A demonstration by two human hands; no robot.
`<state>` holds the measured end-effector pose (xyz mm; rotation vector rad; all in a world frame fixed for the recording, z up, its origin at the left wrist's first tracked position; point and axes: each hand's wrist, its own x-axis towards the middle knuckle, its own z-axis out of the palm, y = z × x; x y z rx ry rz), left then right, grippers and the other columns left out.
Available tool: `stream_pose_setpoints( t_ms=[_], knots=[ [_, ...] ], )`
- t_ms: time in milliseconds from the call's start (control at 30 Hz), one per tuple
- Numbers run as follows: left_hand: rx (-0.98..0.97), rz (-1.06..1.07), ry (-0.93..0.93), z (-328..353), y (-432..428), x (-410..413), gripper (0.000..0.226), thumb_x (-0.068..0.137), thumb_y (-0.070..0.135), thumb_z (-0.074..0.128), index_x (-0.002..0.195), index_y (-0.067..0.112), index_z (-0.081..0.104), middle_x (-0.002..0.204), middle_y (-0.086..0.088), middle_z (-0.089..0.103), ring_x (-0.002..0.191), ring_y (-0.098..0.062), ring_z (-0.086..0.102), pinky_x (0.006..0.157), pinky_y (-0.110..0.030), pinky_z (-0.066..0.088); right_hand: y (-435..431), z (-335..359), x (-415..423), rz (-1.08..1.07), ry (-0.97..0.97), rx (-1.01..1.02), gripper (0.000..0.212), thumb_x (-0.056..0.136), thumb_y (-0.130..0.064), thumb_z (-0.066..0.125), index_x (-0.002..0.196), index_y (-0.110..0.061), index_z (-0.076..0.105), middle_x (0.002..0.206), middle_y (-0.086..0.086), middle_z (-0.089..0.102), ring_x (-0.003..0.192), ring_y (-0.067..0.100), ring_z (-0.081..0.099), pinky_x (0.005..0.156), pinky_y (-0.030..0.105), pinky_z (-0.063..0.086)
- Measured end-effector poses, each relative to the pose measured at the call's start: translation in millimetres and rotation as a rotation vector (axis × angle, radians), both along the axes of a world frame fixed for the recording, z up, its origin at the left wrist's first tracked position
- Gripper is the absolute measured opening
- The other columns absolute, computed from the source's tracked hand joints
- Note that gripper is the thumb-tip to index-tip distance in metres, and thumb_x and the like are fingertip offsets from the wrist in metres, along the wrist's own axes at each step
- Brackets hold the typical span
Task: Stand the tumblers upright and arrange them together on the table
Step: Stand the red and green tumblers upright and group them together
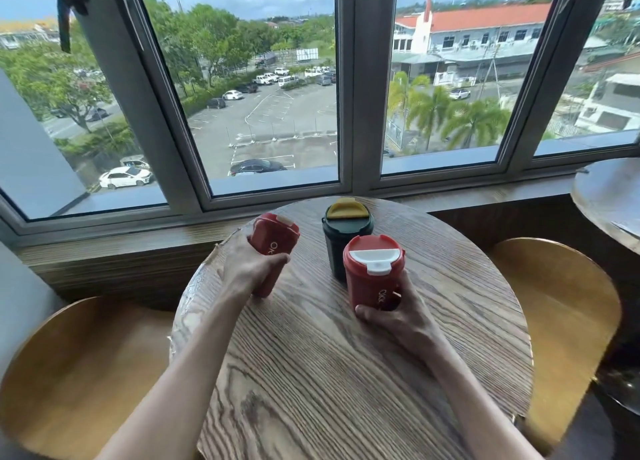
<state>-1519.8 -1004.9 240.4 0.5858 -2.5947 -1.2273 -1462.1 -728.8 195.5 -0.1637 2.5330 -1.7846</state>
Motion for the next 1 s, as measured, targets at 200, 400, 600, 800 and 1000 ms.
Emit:
stream_pose_setpoints(
  t_ms=[200, 400, 600, 800, 1000],
  knots=[
    [0.417, -0.161, 0.248, -16, 39, 54, 0.071, 0.058, 0.026, 0.089, 0.115, 0.016, 0.048, 0.096, -0.003, 0.067, 0.084, -0.015, 0.065, 0.059, -0.020, 0.053, 1, -6, -2, -0.016, 0.038, -0.006, 0.075, 0.058, -0.041, 0.088, 0.121, -0.041, 0.048, 0.116, -0.007, 0.062, 0.106, 0.011, 0.061, 0.096, 0.041, 0.051],
    [0.415, -0.175, 0.294, -32, 68, 78, 0.075, 0.048, 0.036, 0.088, 0.110, 0.027, 0.046, 0.095, 0.004, 0.067, 0.085, -0.011, 0.067, 0.074, -0.035, 0.058, -2, -5, -1, -0.016, 0.021, -0.040, 0.077, 0.058, -0.039, 0.089, 0.123, -0.043, 0.048, 0.115, -0.005, 0.066, 0.105, 0.012, 0.065, 0.095, 0.044, 0.053],
    [0.433, -0.143, 0.331, -42, 78, 83, 0.088, 0.050, 0.036, 0.092, 0.122, 0.030, 0.042, 0.101, 0.005, 0.065, 0.090, -0.013, 0.067, 0.076, -0.048, 0.060, -2, -2, 3, -0.024, 0.022, -0.064, 0.074, 0.059, -0.034, 0.089, 0.121, -0.041, 0.050, 0.109, -0.004, 0.069, 0.099, 0.012, 0.068, 0.089, 0.039, 0.056],
    [0.437, -0.244, 0.272, -48, 73, 87, 0.073, 0.067, 0.005, 0.089, 0.121, 0.018, 0.044, 0.098, 0.003, 0.064, 0.080, 0.006, 0.064, 0.070, -0.016, 0.053, 0, 2, 5, -0.018, 0.002, -0.074, 0.069, 0.063, -0.023, 0.089, 0.115, -0.042, 0.047, 0.109, -0.007, 0.067, 0.096, 0.006, 0.067, 0.075, 0.016, 0.051],
    [0.419, -0.247, 0.281, -47, 80, 87, 0.066, 0.067, -0.001, 0.087, 0.119, 0.013, 0.048, 0.099, 0.000, 0.068, 0.076, 0.012, 0.065, 0.065, -0.008, 0.049, 8, 3, 2, -0.032, 0.017, -0.095, 0.070, 0.063, -0.023, 0.089, 0.107, -0.055, 0.045, 0.113, -0.005, 0.065, 0.100, 0.010, 0.066, 0.086, 0.029, 0.055]
  ],
)
